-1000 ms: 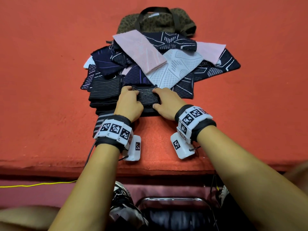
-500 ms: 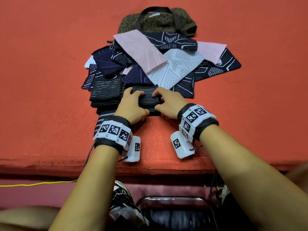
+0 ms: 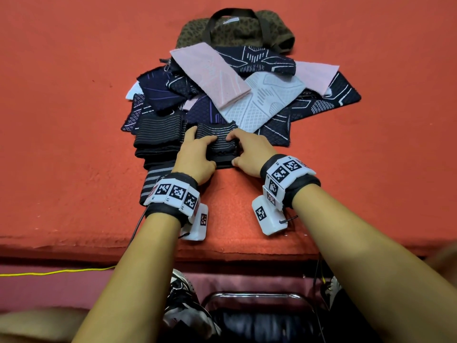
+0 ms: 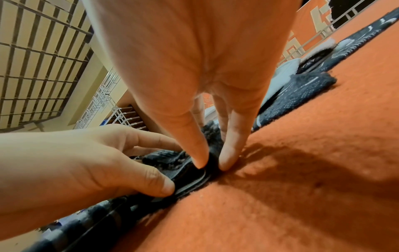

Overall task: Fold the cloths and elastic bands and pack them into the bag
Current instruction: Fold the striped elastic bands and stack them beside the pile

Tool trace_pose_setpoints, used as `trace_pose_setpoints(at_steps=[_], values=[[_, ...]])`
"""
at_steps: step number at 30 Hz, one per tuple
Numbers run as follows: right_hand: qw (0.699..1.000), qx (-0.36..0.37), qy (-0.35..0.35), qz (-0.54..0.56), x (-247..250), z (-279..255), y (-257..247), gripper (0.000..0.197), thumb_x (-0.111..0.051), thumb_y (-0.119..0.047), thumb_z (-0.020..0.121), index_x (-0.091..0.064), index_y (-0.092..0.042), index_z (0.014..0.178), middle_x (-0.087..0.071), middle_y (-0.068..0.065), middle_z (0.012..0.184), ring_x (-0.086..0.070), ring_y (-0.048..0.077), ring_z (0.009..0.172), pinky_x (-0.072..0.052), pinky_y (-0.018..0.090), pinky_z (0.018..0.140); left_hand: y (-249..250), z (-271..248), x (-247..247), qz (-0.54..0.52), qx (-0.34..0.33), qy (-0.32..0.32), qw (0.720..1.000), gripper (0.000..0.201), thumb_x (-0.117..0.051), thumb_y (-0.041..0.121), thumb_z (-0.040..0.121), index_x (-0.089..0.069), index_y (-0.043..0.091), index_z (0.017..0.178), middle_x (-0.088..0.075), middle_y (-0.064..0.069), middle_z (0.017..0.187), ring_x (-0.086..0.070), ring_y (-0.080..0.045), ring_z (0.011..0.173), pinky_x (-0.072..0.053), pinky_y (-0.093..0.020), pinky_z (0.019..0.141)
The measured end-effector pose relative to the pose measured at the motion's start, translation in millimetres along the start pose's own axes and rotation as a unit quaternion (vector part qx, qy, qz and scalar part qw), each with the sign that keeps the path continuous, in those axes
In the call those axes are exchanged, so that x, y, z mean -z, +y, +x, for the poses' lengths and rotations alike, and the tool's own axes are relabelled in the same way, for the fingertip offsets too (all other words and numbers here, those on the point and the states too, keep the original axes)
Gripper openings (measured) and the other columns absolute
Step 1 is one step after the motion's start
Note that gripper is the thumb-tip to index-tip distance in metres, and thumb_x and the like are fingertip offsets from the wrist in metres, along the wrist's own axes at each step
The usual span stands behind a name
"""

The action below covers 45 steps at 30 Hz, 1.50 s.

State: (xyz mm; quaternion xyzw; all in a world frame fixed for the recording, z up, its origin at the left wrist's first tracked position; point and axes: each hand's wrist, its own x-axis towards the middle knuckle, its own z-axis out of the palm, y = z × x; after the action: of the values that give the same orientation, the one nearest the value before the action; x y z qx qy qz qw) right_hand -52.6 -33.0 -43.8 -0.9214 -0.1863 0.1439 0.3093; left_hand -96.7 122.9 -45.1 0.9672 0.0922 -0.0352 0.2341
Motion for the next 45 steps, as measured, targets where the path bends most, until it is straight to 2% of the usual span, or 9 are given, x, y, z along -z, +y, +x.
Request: trace_pose_setpoints(at_steps=[7,12,16,18,21,26,32,38,45], values=[[1.0,0.015,-0.012,0.007,4.7,-2.1,3.8,0.057,-0.06,-0.002,0.079,-0.055,-0.024,0.131,-0.062,0.007,0.116,-0.058,0.024,0.108,-0.036,0.019,0.083,10.3,-0.3,4.5,-0.003,0.008,-0.018,1.0,0.071,-0.072,0.014,0.079,-0.047,0.019,0.146,-0.007,-0.018,0.161,-0.02,-0.028,0.149,-0.021,-0.029,0.118],[0.998,-0.022,0.052,0.004,20.0,-0.1,16.1,0.039,-0.056,-0.012,0.081,-0.06,-0.025,0.117,-0.058,0.008,0.119,-0.056,0.026,0.107,-0.046,0.034,0.092,22.8,2.8,3.5,0.006,-0.029,0.018,0.999,0.053,-0.067,0.028,0.084,-0.059,0.011,0.134,-0.003,-0.021,0.163,-0.007,-0.028,0.152,-0.016,-0.037,0.123],[0.993,-0.061,0.106,0.001,31.6,3.7,32.1,0.031,-0.056,-0.013,0.084,-0.06,-0.019,0.114,-0.055,0.01,0.121,-0.056,0.026,0.106,-0.044,0.031,0.089,30.2,2.8,-1.7,0.016,-0.08,0.063,0.995,0.035,-0.061,0.022,0.088,-0.069,0.01,0.12,-0.038,-0.011,0.154,-0.032,-0.029,0.144,-0.021,-0.043,0.121],[0.994,-0.065,0.093,0.001,33.8,3.6,36.0,0.034,-0.055,-0.013,0.085,-0.059,-0.017,0.119,-0.054,0.01,0.124,-0.055,0.026,0.109,-0.042,0.028,0.089,32.5,2.0,-4.0,0.004,-0.096,0.069,0.993,0.033,-0.06,0.02,0.087,-0.07,0.012,0.118,-0.053,-0.006,0.14,-0.048,-0.026,0.131,-0.032,-0.038,0.114],[0.997,-0.052,0.059,-0.021,31.6,3.9,32.7,0.042,-0.056,-0.016,0.087,-0.055,-0.018,0.129,-0.052,0.012,0.131,-0.053,0.027,0.116,-0.042,0.03,0.093,32.2,1.5,-6.5,-0.01,-0.116,0.056,0.992,0.035,-0.059,0.018,0.085,-0.069,0.014,0.119,-0.062,-0.004,0.128,-0.055,-0.023,0.122,-0.04,-0.036,0.106],[0.997,-0.058,0.018,-0.054,27.4,8.7,27.4,0.048,-0.056,-0.02,0.086,-0.05,-0.018,0.134,-0.048,0.016,0.133,-0.053,0.032,0.115,-0.043,0.032,0.09,33.5,3.0,-5.1,-0.009,-0.117,0.043,0.992,0.038,-0.059,0.019,0.086,-0.066,0.015,0.123,-0.062,-0.006,0.125,-0.055,-0.023,0.12,-0.041,-0.037,0.105],[0.994,-0.059,0.023,-0.091,38.9,14.1,24.6,0.045,-0.058,-0.019,0.086,-0.05,-0.014,0.131,-0.051,0.017,0.128,-0.055,0.033,0.111,-0.047,0.036,0.088,47.1,18.0,3.9,0.014,-0.104,0.019,0.994,0.037,-0.057,0.021,0.087,-0.065,0.017,0.123,-0.062,-0.008,0.124,-0.057,-0.025,0.116,-0.041,-0.032,0.096],[0.99,-0.05,0.013,-0.13,50.5,26.1,13.1,0.045,-0.055,-0.023,0.089,-0.048,-0.008,0.131,-0.053,0.017,0.128,-0.056,0.034,0.111,-0.049,0.039,0.085,60.1,46.2,13.8,0.033,-0.076,0.011,0.996,0.041,-0.06,0.022,0.088,-0.061,0.016,0.128,-0.058,-0.012,0.131,-0.056,-0.029,0.117,-0.043,-0.036,0.096],[0.989,-0.048,-0.009,-0.142,53.0,38.7,-0.9,0.048,-0.056,-0.022,0.089,-0.046,-0.009,0.135,-0.053,0.016,0.131,-0.055,0.031,0.113,-0.048,0.036,0.084,57.6,65.3,16.8,0.058,-0.055,-0.001,0.997,0.042,-0.063,0.025,0.088,-0.059,0.013,0.128,-0.055,-0.017,0.131,-0.054,-0.032,0.119,-0.043,-0.036,0.094]])
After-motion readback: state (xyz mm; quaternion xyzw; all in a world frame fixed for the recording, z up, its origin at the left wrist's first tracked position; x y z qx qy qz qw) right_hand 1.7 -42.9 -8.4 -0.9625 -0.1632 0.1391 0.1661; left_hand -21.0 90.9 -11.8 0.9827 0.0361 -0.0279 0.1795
